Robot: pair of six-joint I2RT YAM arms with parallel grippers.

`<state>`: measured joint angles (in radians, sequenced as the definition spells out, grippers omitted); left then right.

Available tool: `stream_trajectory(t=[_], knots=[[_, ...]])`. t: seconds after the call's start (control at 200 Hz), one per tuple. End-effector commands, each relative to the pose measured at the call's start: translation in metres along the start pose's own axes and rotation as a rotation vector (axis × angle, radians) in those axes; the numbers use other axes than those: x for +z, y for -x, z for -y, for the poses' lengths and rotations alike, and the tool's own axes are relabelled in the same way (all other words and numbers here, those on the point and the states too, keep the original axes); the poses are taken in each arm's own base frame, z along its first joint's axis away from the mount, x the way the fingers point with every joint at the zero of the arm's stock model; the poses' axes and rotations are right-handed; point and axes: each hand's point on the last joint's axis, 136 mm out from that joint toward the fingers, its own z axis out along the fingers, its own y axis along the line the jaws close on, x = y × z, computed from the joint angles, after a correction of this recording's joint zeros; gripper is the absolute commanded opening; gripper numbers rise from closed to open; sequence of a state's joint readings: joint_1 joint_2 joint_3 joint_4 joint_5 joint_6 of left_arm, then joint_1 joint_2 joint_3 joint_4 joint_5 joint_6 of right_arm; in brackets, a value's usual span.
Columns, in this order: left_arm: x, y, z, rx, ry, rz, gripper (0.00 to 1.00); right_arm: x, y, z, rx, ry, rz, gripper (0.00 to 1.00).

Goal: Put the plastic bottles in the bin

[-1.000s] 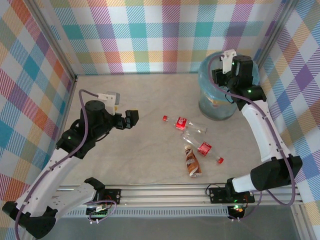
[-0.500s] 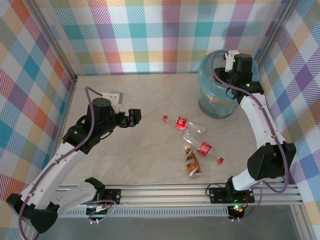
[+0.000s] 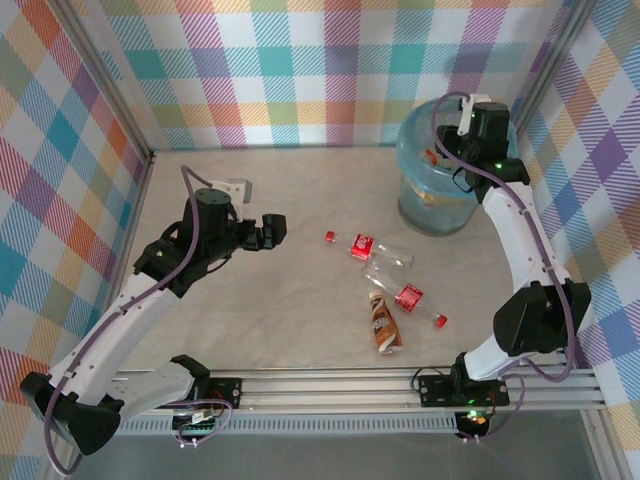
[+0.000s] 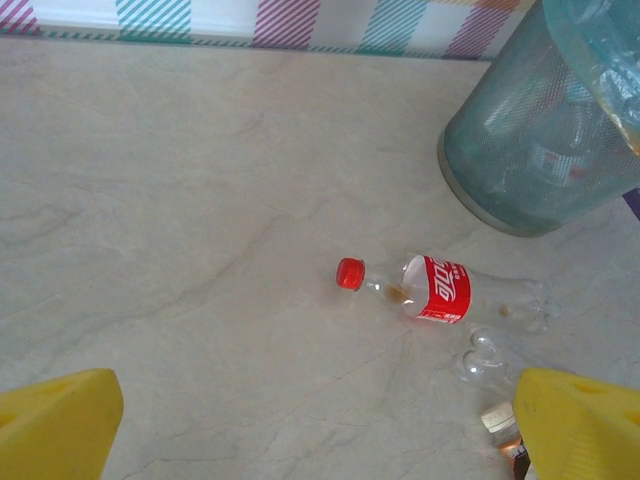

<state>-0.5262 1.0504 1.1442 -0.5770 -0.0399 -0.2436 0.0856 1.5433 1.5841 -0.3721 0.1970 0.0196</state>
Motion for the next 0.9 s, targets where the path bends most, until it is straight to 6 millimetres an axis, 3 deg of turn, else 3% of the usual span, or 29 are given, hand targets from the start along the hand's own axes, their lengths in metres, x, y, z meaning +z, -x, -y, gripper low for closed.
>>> stream_trajectory(t=[0.0,0.17,0.51,0.67,0.895], knots=[[-0.006,0.014,0.005,-0.008,-0.006,0.034,1.00,-0.014,0.028,0.008,0.022,-0.025,0.100,0.43],[-0.002,0.014,0.005,-0.002,-0.003,0.032,1.00,-0.017,0.032,0.023,-0.037,-0.117,0.202,0.46],[0.012,0.013,0.010,-0.009,-0.023,0.004,1.00,0.007,0.019,0.043,-0.243,-0.278,0.263,0.51],[0.011,0.010,0.010,-0.044,-0.024,-0.011,1.00,0.023,0.003,0.044,-0.220,-0.279,0.191,0.63],[0.004,0.000,0.002,-0.039,-0.006,-0.001,1.00,0.020,-0.001,0.039,-0.103,-0.235,0.092,0.86]])
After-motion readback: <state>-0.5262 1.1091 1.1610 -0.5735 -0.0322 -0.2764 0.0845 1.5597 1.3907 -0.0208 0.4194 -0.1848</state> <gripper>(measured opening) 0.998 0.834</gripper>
